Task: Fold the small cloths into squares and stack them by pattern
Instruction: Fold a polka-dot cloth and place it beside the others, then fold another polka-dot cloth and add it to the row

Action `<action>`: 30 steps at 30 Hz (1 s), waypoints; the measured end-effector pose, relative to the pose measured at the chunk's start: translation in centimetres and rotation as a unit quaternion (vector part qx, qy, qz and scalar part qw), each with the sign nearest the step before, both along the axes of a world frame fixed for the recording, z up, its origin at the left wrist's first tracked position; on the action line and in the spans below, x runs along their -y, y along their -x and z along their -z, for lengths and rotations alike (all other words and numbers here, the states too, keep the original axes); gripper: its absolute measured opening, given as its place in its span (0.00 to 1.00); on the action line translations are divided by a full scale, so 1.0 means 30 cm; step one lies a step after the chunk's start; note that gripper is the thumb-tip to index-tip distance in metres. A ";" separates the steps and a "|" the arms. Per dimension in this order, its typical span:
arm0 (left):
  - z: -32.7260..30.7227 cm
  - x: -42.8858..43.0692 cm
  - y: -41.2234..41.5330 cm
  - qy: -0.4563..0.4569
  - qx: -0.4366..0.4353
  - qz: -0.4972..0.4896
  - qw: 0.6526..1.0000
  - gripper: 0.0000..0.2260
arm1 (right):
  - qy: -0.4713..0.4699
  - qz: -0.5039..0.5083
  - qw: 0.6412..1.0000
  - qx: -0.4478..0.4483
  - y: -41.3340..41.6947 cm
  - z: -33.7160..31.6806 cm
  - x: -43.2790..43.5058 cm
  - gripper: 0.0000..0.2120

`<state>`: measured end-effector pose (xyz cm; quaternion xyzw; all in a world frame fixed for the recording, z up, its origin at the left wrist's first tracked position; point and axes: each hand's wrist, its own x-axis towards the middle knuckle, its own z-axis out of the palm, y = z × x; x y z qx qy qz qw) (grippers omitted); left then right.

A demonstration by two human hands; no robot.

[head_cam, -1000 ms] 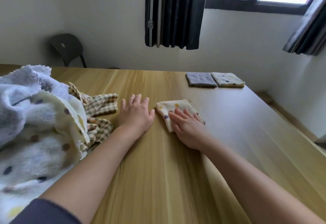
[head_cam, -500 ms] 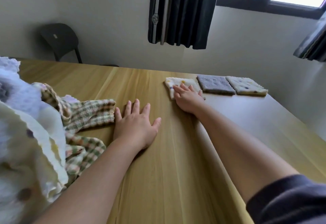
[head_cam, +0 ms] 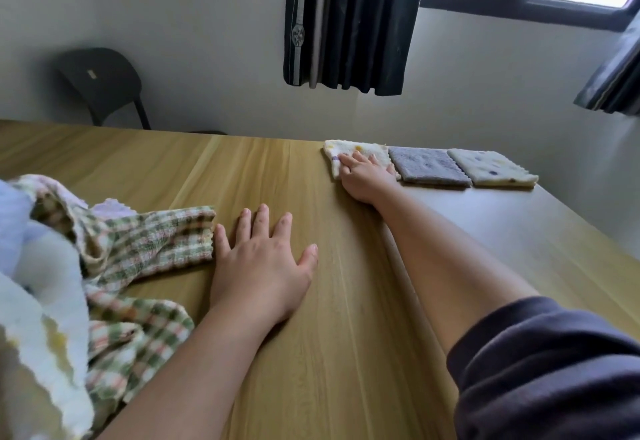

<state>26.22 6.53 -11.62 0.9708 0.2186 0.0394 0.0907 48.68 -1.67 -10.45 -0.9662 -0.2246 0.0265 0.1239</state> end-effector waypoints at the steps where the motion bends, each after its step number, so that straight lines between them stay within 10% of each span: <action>1: 0.000 -0.001 -0.001 0.002 -0.001 -0.001 1.000 0.29 | -0.002 -0.002 1.000 0.004 0.000 0.004 0.000 0.23; 24: -0.071 0.095 0.482 -0.128 0.238 0.127 0.954 0.07 | -0.062 -0.150 0.987 0.018 0.857 -0.002 0.307 0.19; 30: -0.158 -0.016 0.736 -0.191 0.324 0.041 0.926 0.11 | -0.224 -0.170 0.960 -0.005 1.075 -0.066 0.155 0.12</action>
